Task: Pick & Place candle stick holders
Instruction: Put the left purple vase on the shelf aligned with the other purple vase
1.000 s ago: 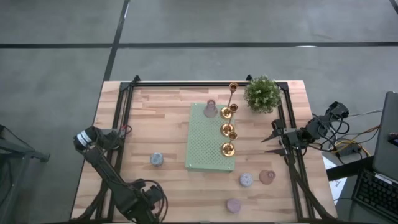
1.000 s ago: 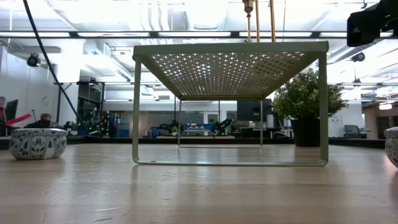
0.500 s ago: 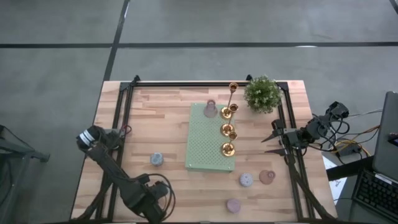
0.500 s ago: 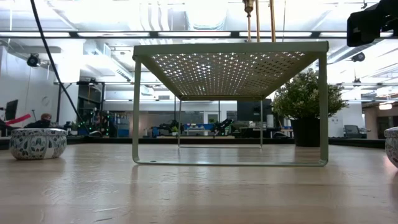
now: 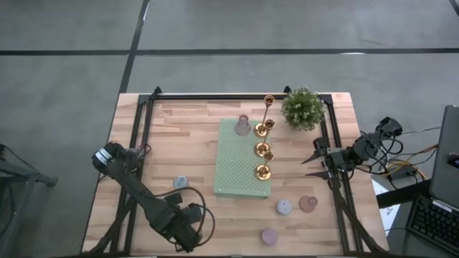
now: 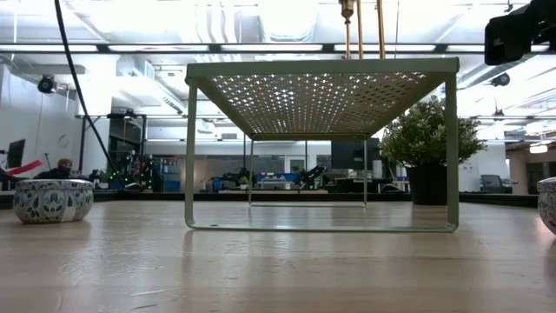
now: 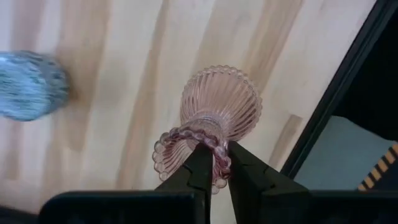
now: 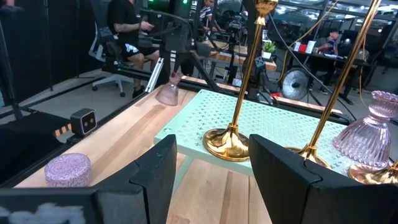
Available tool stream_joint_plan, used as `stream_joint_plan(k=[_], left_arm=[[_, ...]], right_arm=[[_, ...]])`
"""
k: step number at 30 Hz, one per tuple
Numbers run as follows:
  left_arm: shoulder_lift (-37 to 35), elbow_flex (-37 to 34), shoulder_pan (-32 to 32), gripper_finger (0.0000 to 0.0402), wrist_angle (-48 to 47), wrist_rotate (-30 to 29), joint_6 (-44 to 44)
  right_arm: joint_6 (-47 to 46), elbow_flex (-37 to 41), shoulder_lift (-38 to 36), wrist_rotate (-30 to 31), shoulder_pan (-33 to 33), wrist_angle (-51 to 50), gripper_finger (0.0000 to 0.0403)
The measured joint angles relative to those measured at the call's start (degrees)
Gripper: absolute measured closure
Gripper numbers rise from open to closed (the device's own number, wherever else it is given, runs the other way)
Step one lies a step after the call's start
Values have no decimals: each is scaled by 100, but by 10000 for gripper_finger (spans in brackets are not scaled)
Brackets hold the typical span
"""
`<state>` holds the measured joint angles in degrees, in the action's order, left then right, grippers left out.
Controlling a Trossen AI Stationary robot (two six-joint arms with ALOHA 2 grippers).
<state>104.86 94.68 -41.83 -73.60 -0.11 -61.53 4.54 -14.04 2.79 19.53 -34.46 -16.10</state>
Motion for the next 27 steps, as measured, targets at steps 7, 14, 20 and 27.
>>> stream_joint_plan(k=[7,14,20,27], left_arm=[[-2,922,293,367,-795,-341,648],[-11,1935,700,367,-1055,-980,1898],[-13,2599,1150,367,-1063,-2154,3224],[-22,2920,1952,367,-956,-2548,4373]], right_arm=[[0,0,0,-2,0,0,209],[0,0,0,-1,-1,0,209],[0,0,0,0,-2,0,209],[0,0,0,-2,-1,0,209]])
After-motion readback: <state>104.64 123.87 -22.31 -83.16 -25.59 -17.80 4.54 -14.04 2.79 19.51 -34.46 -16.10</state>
